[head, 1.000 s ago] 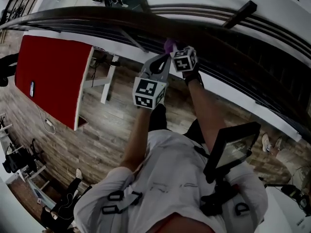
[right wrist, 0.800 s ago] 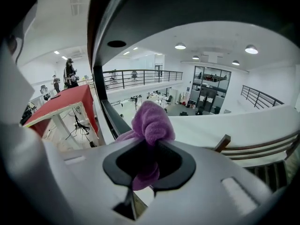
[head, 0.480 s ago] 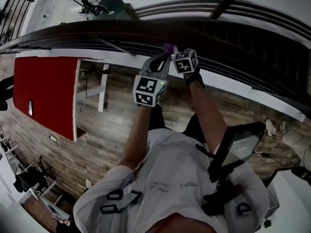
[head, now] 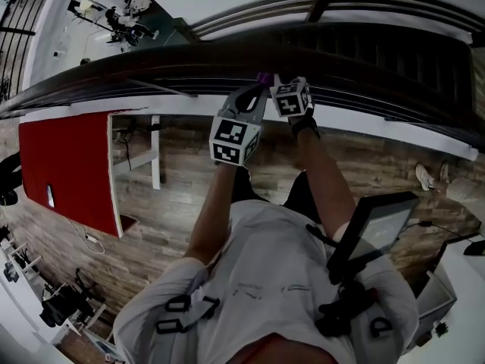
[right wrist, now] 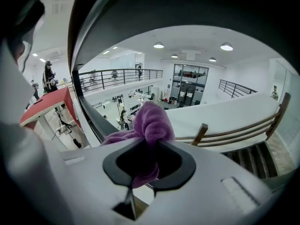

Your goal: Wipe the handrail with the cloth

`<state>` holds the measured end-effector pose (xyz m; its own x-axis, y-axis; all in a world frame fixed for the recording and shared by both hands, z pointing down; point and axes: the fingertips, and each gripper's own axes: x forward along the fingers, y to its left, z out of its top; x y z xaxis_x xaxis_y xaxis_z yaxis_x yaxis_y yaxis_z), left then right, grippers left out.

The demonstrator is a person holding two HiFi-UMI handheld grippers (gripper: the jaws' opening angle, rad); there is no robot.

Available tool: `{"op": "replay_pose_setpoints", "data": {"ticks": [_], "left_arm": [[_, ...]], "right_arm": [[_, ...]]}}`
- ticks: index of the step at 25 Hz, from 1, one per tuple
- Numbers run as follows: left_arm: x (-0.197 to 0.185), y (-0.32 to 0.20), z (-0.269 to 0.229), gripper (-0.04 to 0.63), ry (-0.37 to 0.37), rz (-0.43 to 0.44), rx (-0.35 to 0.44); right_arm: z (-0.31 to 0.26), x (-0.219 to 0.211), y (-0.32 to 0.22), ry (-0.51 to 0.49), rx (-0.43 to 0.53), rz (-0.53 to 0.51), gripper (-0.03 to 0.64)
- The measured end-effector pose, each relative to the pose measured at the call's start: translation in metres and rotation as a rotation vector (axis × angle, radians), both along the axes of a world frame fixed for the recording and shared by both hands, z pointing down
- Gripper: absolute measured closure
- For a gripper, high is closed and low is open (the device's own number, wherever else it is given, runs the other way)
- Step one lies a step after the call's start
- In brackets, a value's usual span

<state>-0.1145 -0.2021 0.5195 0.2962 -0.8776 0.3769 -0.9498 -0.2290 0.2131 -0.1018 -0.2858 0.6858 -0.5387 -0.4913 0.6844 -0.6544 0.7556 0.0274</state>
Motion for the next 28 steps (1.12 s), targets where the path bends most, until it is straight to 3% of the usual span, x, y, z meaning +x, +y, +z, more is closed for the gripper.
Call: {"op": "replay_pose_setpoints", "data": {"ticks": [28], "left_arm": [[0.193, -0.05, 0.0, 0.595, -0.005, 0.352, -0.019]], "right_arm": [[-0.003, 0.223, -0.055, 0.003, 0.02, 0.308, 0.561]]}}
